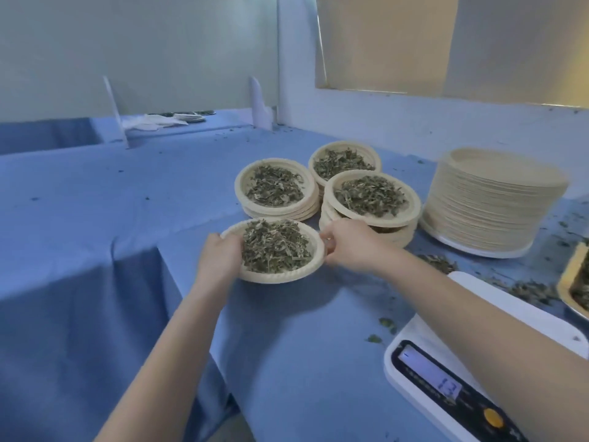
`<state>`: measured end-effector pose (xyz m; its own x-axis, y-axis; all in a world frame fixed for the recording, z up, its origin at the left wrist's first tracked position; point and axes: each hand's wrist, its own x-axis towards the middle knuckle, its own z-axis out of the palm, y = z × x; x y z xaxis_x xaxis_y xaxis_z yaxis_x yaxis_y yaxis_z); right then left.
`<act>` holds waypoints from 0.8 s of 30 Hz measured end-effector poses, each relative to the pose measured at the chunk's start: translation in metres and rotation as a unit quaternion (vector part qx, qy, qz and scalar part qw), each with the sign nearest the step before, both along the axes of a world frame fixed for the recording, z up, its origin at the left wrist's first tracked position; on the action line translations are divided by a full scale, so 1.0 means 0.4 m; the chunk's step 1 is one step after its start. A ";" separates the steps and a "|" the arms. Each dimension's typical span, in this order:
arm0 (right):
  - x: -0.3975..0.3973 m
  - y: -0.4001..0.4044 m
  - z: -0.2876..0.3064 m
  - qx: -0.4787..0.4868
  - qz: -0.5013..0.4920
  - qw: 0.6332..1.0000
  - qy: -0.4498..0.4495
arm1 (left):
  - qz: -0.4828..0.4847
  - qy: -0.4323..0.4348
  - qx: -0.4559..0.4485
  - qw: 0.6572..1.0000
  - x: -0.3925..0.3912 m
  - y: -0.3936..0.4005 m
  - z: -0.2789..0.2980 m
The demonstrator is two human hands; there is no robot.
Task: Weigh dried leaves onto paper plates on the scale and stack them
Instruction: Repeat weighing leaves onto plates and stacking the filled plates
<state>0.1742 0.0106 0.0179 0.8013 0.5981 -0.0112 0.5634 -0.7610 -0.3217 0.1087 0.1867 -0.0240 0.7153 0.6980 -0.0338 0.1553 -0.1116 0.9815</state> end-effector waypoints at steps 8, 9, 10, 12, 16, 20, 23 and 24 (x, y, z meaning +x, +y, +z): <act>0.014 0.030 -0.036 -0.072 -0.095 0.989 -0.084 | -0.020 0.194 0.275 0.941 0.049 -0.027 -0.029; 0.011 0.032 -0.037 -0.082 -0.097 0.987 -0.093 | -0.018 0.208 0.295 0.932 0.051 -0.030 -0.030; 0.009 0.033 -0.037 -0.089 -0.097 0.986 -0.097 | -0.016 0.213 0.304 0.928 0.051 -0.032 -0.030; 0.006 0.031 -0.035 -0.095 -0.091 0.986 -0.100 | -0.020 0.213 0.303 0.929 0.047 -0.036 -0.028; -0.006 0.010 -0.011 -0.107 -0.083 0.989 -0.067 | 0.002 0.182 0.282 0.942 0.022 -0.055 0.003; -0.018 -0.017 0.025 -0.060 -0.091 0.991 -0.081 | -0.003 0.053 0.299 0.953 0.000 -0.105 0.061; -0.023 -0.050 0.067 0.004 -0.091 0.990 -0.107 | -0.062 -0.028 0.295 0.953 0.014 -0.176 0.118; -0.023 -0.066 0.083 0.019 -0.088 0.989 -0.118 | -0.091 -0.041 0.299 0.949 0.026 -0.204 0.134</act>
